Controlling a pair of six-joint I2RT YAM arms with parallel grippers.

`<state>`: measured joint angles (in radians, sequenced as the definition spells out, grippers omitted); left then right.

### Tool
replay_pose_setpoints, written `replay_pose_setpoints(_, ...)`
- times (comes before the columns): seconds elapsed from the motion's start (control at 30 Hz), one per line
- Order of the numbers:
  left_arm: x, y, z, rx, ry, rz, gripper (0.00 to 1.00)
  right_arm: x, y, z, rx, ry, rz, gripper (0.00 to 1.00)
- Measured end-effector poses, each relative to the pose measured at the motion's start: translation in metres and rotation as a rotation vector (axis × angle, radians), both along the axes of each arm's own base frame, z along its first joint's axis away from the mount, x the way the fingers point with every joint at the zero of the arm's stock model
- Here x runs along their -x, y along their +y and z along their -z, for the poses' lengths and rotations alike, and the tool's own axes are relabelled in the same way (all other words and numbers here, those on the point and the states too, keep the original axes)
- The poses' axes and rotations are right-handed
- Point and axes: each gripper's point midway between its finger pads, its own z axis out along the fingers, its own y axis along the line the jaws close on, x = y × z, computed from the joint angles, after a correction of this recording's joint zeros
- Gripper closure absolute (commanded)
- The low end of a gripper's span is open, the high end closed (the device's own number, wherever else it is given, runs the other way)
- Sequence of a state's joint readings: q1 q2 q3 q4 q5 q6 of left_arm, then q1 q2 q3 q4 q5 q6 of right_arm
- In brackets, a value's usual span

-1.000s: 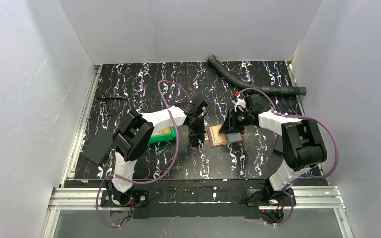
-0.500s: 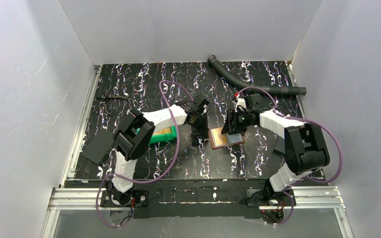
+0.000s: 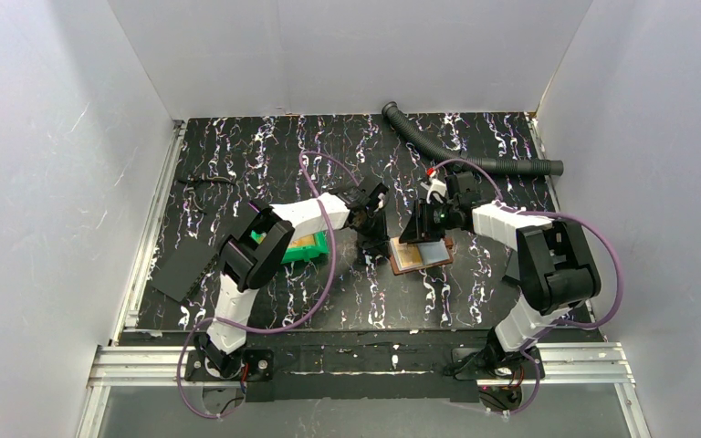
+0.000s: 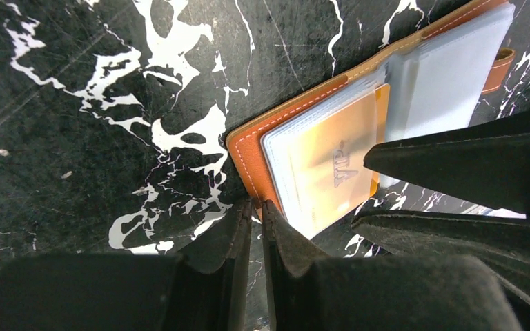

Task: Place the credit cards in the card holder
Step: Insert the credit card into the card holder, then pick up the credit card from the storage box.

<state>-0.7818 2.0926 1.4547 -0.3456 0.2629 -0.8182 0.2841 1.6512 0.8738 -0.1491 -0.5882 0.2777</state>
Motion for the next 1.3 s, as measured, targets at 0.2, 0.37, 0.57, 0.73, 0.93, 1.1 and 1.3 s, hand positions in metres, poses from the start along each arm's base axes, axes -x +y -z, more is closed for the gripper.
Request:
replay_pose_setpoints(0.2, -0.005, 0.01, -0.01, -0.044, -0.032, 0.017, 0.79, -0.002, -0.01, -0.004, 0.071, -0.008, 0.035, 0.51)
replay_pose_setpoints(0.37, -0.01, 0.04, -0.062, -0.018, -0.098, -0.003, 0.7, -0.022, -0.003, -0.044, 0.083, -0.134, 0.043, 0.47)
replay_pose_setpoints(0.57, -0.019, 0.117, -0.165, 0.071, -0.29, -0.122, 0.52, -0.009, 0.072, -0.073, -0.074, -0.191, -0.051, 0.37)
replay_pose_setpoints(0.73, -0.005, 0.18, -0.208, 0.033, -0.402, -0.192, 0.42, 0.015, 0.15, -0.084, -0.198, -0.173, -0.14, 0.28)
replay_pose_setpoints(0.93, 0.003, 0.247, -0.2, -0.102, -0.385, -0.286, 0.31, 0.029, 0.231, -0.082, -0.243, -0.183, -0.177, 0.24)
replay_pose_setpoints(1.1, 0.006, 0.281, -0.18, -0.226, -0.33, -0.344, 0.29, 0.015, 0.271, -0.071, -0.211, -0.213, -0.13, 0.23)
replay_pose_setpoints(1.3, 0.011, 0.297, -0.157, -0.313, -0.259, -0.37, 0.29, -0.015, 0.301, -0.048, -0.134, -0.2, -0.072, 0.24)
